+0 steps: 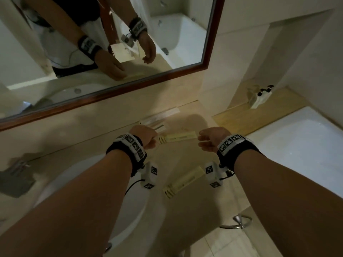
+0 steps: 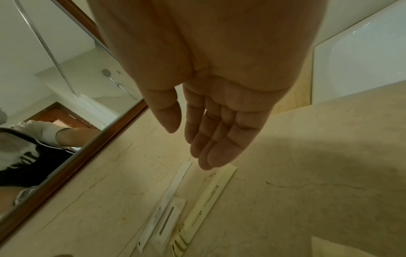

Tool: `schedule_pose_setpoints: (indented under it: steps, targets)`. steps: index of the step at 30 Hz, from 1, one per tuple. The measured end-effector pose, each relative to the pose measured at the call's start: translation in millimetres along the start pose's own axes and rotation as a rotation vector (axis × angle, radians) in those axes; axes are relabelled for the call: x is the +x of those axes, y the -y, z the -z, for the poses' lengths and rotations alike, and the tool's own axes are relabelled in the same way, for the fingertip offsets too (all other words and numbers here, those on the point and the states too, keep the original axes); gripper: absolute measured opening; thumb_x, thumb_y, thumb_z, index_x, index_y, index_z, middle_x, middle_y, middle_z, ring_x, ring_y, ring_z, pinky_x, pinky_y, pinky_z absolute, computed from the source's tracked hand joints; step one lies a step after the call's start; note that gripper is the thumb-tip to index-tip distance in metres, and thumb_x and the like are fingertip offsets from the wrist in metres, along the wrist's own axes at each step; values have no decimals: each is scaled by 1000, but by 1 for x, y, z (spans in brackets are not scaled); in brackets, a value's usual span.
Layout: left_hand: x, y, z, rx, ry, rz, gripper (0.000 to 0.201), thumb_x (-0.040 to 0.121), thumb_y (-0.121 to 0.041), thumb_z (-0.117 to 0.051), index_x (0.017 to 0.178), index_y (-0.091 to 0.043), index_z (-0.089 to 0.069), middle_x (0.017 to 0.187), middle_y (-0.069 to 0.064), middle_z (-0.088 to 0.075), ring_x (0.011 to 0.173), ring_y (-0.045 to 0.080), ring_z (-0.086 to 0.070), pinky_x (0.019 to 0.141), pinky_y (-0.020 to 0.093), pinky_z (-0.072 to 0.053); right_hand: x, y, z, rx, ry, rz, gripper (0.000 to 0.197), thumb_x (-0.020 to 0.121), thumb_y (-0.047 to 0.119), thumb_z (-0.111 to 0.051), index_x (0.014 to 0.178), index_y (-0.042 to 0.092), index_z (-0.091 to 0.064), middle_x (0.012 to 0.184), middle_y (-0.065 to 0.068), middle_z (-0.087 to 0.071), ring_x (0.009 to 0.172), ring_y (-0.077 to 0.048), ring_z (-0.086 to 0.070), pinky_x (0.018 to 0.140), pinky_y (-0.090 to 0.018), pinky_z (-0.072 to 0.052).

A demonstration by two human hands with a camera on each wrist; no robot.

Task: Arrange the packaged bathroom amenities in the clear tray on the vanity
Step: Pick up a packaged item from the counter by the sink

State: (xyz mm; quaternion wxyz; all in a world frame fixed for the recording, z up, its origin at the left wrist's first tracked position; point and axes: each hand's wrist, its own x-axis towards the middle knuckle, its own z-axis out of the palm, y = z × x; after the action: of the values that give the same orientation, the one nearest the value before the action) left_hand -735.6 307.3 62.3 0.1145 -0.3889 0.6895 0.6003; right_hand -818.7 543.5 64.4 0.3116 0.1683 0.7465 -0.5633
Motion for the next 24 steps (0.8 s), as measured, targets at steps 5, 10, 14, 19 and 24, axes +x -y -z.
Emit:
schedule_pose_setpoints:
  steps: [5,10,14,19,24]
  targets:
    - [7,-12,8,-24,-32,6,12,92,-5,-59,104,-6,-58,81,6,-62,74,23,-64,86,39,-59,21,19,-17,-10,59,-12,15,96,14,-59,103,2,-66,84,-10,-68,66,-26,-63,66,-37,-58]
    - [26,-17,19,-82,-121,52,34,91,-6,-59,123,4,-60,79,6,-60,77,25,-63,89,43,-58,51,38,-45,-42,118,-54,12,96,15,-60,96,5,-66,81,-9,-68,64,-25,-63,63,-37,-56]
    - [44,-24,25,-161,-158,163,17,98,-9,-57,83,-2,-57,72,11,-56,72,26,-61,93,42,-55,76,45,-69,-44,148,-62,11,95,14,-62,94,3,-66,81,-11,-68,65,-26,-64,64,-37,-57]
    - [72,-17,19,-297,-158,195,31,94,-16,-62,121,-1,-62,101,12,-60,88,30,-61,92,47,-57,101,48,-93,26,183,-104,14,96,14,-61,89,3,-67,82,-13,-68,70,-28,-64,84,-44,-56]
    - [98,-7,4,-446,-125,312,35,93,-29,-65,122,-11,-59,121,16,-58,98,34,-61,88,51,-58,125,45,-106,116,191,-115,14,94,18,-62,90,5,-65,81,-10,-63,73,-25,-57,81,-41,-52]
